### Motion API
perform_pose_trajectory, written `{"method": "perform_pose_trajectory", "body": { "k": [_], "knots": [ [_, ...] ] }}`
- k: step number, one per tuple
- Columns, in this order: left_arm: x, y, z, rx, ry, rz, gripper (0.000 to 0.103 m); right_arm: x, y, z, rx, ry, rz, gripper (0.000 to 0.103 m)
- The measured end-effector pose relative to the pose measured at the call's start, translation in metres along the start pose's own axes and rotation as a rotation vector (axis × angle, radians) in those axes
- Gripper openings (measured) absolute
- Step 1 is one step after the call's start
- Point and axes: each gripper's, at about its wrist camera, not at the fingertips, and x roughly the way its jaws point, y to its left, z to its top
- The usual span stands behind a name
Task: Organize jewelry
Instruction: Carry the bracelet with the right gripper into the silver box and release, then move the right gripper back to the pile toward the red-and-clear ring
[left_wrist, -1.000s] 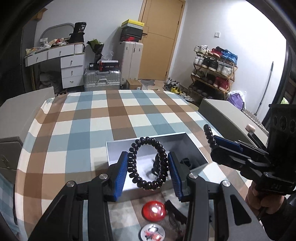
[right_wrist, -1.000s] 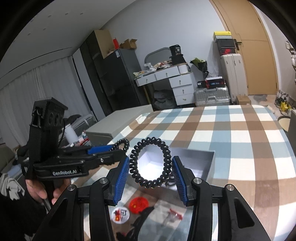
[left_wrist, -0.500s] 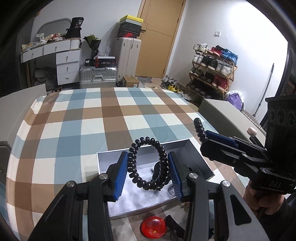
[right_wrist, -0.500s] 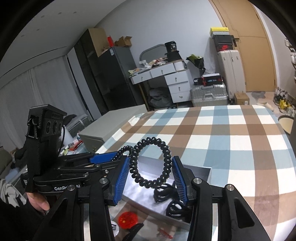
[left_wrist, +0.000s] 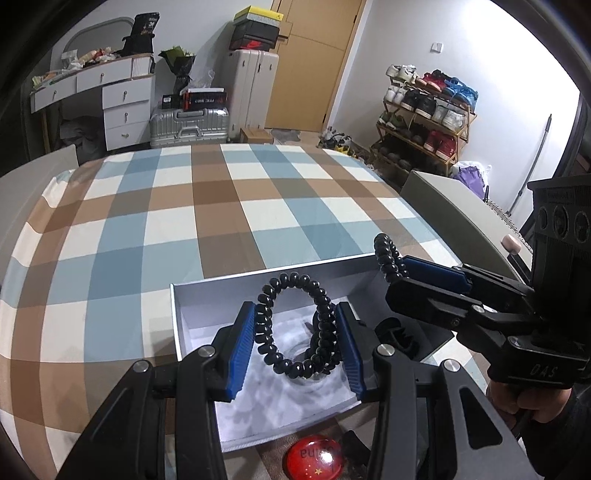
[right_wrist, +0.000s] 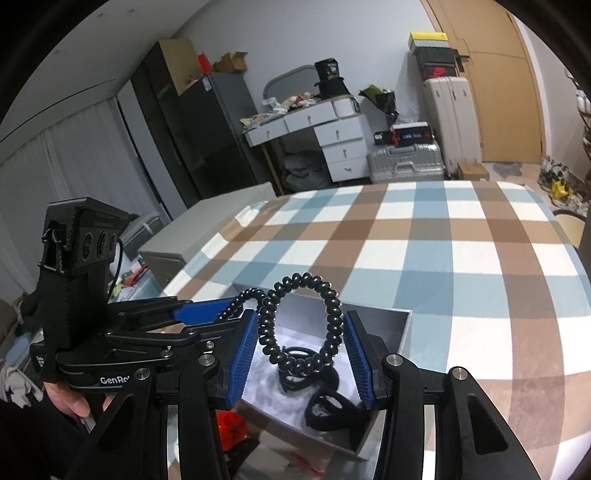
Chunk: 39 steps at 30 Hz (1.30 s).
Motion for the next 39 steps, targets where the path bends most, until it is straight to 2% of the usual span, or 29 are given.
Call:
{"method": "perform_pose_trajectory", "body": {
  "k": [4, 6, 8, 11, 21, 39],
  "knots": [
    [0.003, 0.001, -0.001, -0.009, 0.016, -0.026, 0.039, 0.004, -0.003, -0.002, 0.003, 0.019, -0.024, 0.049],
    [0.003, 0.000, -0.002, -0.003, 0.019, -0.031, 0.043, 0.004, -0.004, -0.003, 0.006, 0.018, -0.031, 0.050],
    [0.002, -0.002, -0.001, 0.004, 0.019, -0.011, 0.060, 0.003, -0.004, -0.003, 0.010, 0.018, -0.034, 0.052],
    [-0.002, -0.002, -0.001, 0.003, 0.003, -0.011, 0.072, -0.001, -0.004, -0.002, 0.013, 0.001, -0.034, 0.061],
    [-0.019, -0.007, -0.003, 0.016, -0.039, 0.058, 0.072, -0.029, 0.003, -0.001, -0.003, -0.076, -0.046, 0.074],
    [-0.055, -0.021, -0.013, 0.021, -0.121, 0.141, 0.074, -0.085, 0.038, -0.011, -0.074, -0.186, -0.023, 0.087]
  ]
}}
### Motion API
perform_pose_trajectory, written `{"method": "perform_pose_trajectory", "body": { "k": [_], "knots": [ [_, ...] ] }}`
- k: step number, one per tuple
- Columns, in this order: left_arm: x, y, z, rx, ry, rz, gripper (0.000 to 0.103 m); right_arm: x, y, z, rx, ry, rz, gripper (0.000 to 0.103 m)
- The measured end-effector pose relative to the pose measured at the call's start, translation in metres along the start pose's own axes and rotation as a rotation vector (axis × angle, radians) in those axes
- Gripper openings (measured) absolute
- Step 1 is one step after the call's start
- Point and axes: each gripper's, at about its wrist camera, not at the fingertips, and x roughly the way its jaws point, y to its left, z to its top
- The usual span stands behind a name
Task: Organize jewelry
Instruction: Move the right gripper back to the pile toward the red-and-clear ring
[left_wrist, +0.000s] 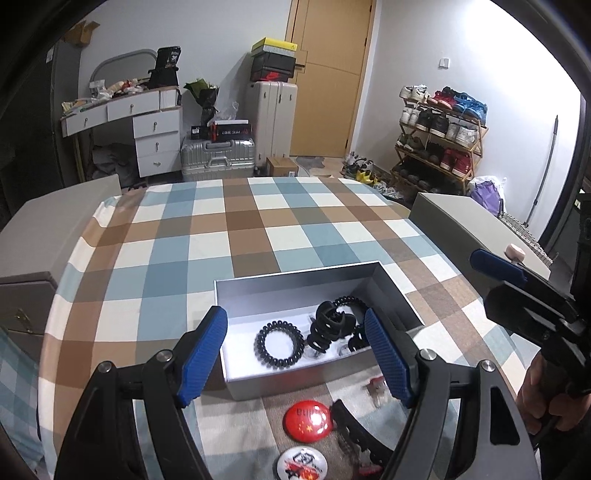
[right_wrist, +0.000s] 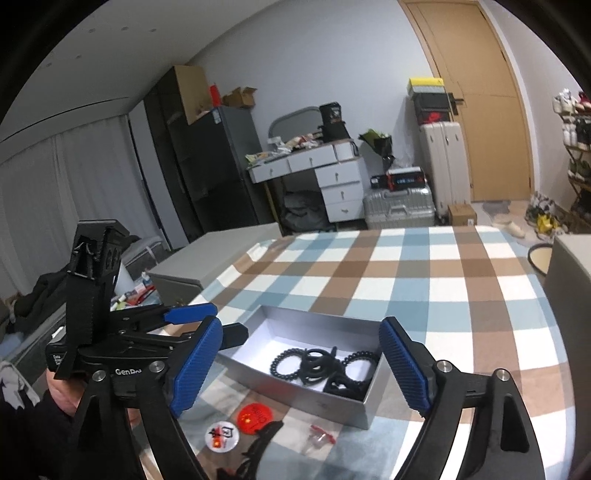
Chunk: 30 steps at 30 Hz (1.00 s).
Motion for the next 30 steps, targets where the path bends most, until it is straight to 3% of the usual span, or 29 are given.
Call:
{"method": "perform_pose_trajectory", "body": {
  "k": [3, 9, 13, 30],
  "knots": [
    [-0.009, -0.002, -0.006, 0.009, -0.021, 0.016, 0.084, -0.011, 0.007, -0.004, -0.020, -0.021, 0.001, 0.090],
    [-0.021, -0.002, -0.021, 0.001, -0.055, 0.048, 0.085, -0.025, 0.012, -0.017, -0.031, -0.036, -0.024, 0.094],
    [-0.022, 0.000, -0.036, -0.034, -0.053, 0.081, 0.091, -0.025, 0.009, -0.030, -0.021, -0.005, -0.051, 0.094],
    [-0.011, 0.018, -0.097, -0.136, 0.051, 0.145, 0.093, 0.014, -0.008, -0.093, 0.070, 0.247, -0.083, 0.094]
  ]
}}
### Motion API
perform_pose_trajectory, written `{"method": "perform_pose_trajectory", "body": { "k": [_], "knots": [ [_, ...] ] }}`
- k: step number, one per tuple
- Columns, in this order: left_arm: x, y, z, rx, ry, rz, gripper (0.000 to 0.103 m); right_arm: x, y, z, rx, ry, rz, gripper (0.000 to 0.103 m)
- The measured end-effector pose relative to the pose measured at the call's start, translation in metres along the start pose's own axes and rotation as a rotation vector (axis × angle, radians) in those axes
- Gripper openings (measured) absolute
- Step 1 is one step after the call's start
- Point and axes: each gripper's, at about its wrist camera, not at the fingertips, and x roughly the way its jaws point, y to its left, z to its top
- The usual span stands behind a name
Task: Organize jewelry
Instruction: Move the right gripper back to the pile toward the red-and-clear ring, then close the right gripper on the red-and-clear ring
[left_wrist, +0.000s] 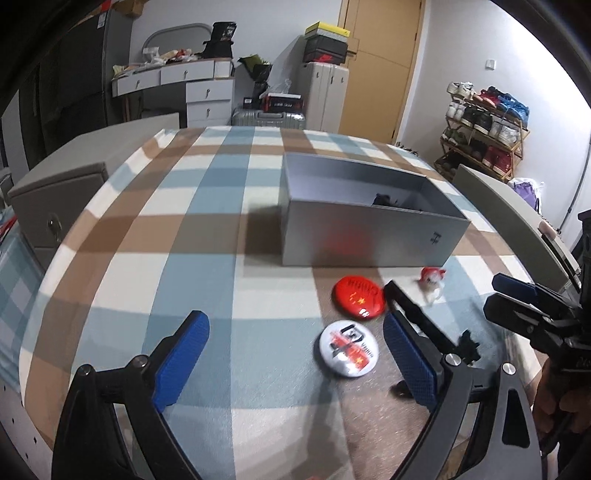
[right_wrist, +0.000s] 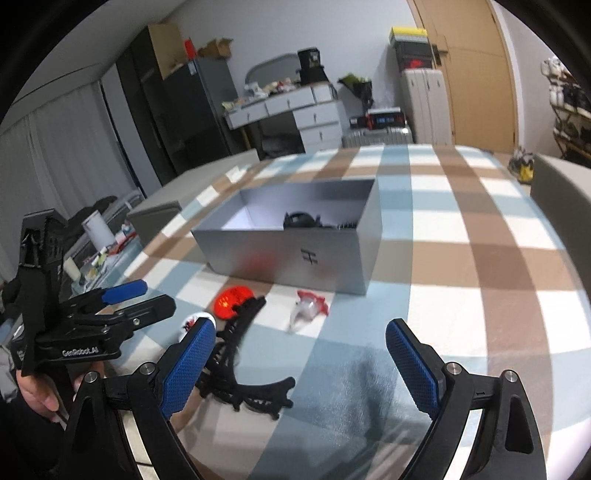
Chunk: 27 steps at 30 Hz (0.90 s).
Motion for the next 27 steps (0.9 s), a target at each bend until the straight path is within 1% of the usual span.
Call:
{"method": "perform_pose_trajectory", "body": {
  "k": [3, 5, 8, 10, 13, 18, 20, 21, 24, 27],
  "knots": [
    [0.000, 0.003, -0.003, -0.018, 0.006, -0.007, 0.093, 0.008, -0.001, 0.002, 0.008, 0.023, 0.003, 0.093],
    [-0.001, 0.005, -0.003, -0.028, 0.009, -0.013, 0.093, 0.013, -0.002, 0.005, 0.008, 0.034, 0.005, 0.090],
    [-0.002, 0.005, -0.005, -0.035, 0.009, -0.019, 0.093, 0.022, -0.003, 0.009, 0.014, 0.056, 0.002, 0.081],
    [-0.001, 0.006, -0.006, -0.035, 0.010, -0.018, 0.093, 0.028, -0.003, 0.011, 0.018, 0.076, 0.003, 0.068],
    [0.000, 0.006, -0.006, -0.033, 0.011, -0.020, 0.093, 0.035, -0.003, 0.013, 0.020, 0.099, 0.015, 0.060],
    [0.001, 0.007, -0.008, -0.034, 0.021, -0.020, 0.093, 0.040, 0.000, 0.019, -0.002, 0.107, -0.018, 0.058],
    [0.002, 0.007, -0.008, -0.035, 0.024, -0.009, 0.093, 0.045, -0.001, 0.021, 0.003, 0.120, -0.022, 0.051],
    [0.002, 0.008, -0.008, -0.035, 0.023, -0.005, 0.093, 0.047, -0.001, 0.021, 0.006, 0.130, -0.024, 0.046],
    [0.000, 0.010, -0.010, -0.032, 0.016, 0.001, 0.093, 0.053, 0.000, 0.020, 0.001, 0.160, -0.034, 0.026],
    [0.000, 0.012, -0.010, -0.033, 0.018, 0.006, 0.093, 0.052, 0.001, 0.019, -0.008, 0.158, -0.037, 0.026]
  ]
}}
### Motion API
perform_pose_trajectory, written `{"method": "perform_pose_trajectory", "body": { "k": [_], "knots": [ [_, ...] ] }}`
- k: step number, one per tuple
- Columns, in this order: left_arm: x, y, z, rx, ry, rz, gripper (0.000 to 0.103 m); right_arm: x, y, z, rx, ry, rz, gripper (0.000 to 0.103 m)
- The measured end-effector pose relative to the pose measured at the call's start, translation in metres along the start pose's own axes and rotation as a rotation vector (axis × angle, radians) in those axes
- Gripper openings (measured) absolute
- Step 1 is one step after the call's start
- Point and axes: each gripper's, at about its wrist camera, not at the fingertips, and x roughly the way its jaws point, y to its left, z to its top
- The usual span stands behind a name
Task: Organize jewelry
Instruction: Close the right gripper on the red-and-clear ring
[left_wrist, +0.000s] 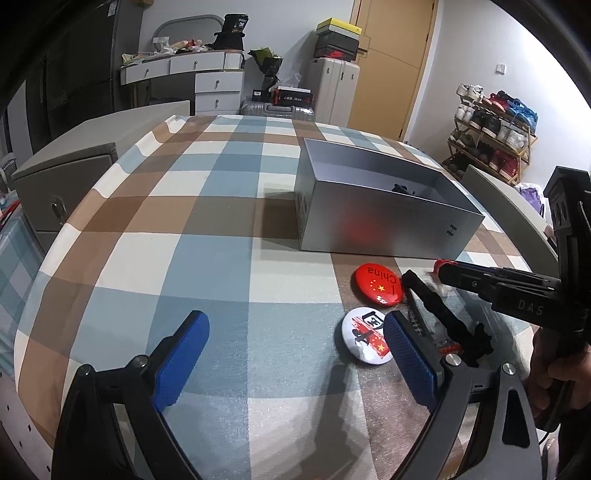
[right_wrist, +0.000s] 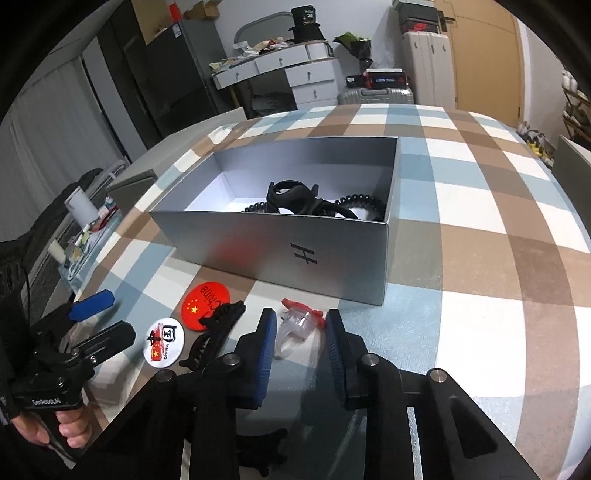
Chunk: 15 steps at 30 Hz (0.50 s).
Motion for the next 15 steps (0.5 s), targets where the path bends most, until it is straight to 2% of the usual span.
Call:
{"method": "perform_pose_trajectory", "body": {
  "k": [6, 15],
  "knots": [
    [-0.001, 0.001, 0.002, -0.002, -0.004, 0.000, 0.093, -0.002, 0.000, -0.001, -0.003, -0.012, -0.003, 0.023],
    [-0.001, -0.003, 0.001, 0.015, 0.012, -0.025, 0.093, -0.013, -0.005, -0.002, 0.019, -0.082, 0.037, 0.023]
  ]
}}
